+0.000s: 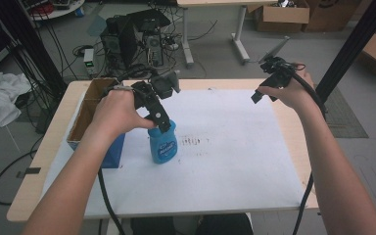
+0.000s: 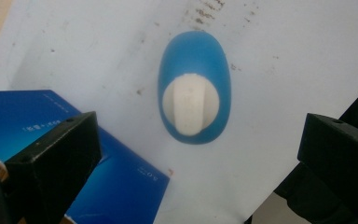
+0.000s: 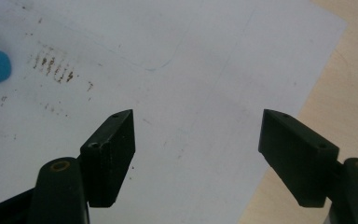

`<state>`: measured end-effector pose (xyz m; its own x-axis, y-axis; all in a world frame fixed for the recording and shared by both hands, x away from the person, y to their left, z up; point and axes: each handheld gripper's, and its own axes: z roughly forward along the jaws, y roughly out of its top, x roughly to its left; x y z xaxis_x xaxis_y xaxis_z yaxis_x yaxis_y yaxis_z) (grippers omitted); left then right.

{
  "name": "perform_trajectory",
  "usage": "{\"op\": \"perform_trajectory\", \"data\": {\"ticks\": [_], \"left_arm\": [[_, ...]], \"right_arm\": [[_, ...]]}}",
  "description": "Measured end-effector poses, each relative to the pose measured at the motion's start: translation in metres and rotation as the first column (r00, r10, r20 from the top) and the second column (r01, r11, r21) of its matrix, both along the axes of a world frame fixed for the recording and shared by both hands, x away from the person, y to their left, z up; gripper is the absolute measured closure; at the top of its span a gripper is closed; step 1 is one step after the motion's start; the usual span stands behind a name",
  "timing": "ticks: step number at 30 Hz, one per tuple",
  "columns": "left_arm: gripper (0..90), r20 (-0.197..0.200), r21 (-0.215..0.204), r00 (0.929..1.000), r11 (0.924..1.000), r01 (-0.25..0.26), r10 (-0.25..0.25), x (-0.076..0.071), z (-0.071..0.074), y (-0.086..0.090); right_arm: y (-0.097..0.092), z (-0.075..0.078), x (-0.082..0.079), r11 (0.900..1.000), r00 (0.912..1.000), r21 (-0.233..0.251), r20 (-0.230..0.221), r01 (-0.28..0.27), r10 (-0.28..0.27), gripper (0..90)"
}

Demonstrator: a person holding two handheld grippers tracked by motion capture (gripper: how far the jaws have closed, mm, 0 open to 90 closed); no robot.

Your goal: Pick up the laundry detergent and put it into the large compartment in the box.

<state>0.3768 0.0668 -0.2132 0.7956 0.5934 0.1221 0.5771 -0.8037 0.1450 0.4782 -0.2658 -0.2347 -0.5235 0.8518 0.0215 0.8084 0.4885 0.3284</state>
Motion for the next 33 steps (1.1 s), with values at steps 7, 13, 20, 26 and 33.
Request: {"op": "perform_trajectory", "data": {"ticks": [7,13,20,26,33], "left_arm": [[0.3,-0.015,0.012,0.9999,0.9999,-0.004,0.004,0.003,-0.015,-0.004],[0.4,-0.020,0.021,0.9998,0.9998,-0.007,0.007,0.006,-0.024,-0.005],[0.4,-0.035,0.034,0.9994,0.9994,-0.004,0.005,0.010,-0.036,-0.009],[0.3,-0.042,0.035,0.9991,0.9994,-0.006,0.008,0.011,-0.042,-0.010],[0.5,-0.041,0.049,0.9991,0.9988,-0.007,0.009,0.013,-0.051,-0.012]], "right_arm": [[-0.001,-0.002,0.000,1.0000,1.0000,-0.001,0.001,-0.002,0.002,27.4],[-0.001,-0.002,-0.001,1.0000,1.0000,-0.001,0.002,-0.001,0.001,27.4],[-0.002,-0.004,-0.001,1.0000,1.0000,0.002,0.001,-0.001,0.001,27.4],[-0.003,-0.004,0.000,1.0000,1.0000,0.003,0.003,-0.001,0.001,27.4],[-0.002,-0.005,0.000,1.0000,1.0000,0.003,0.003,0.001,-0.001,27.4]]}}
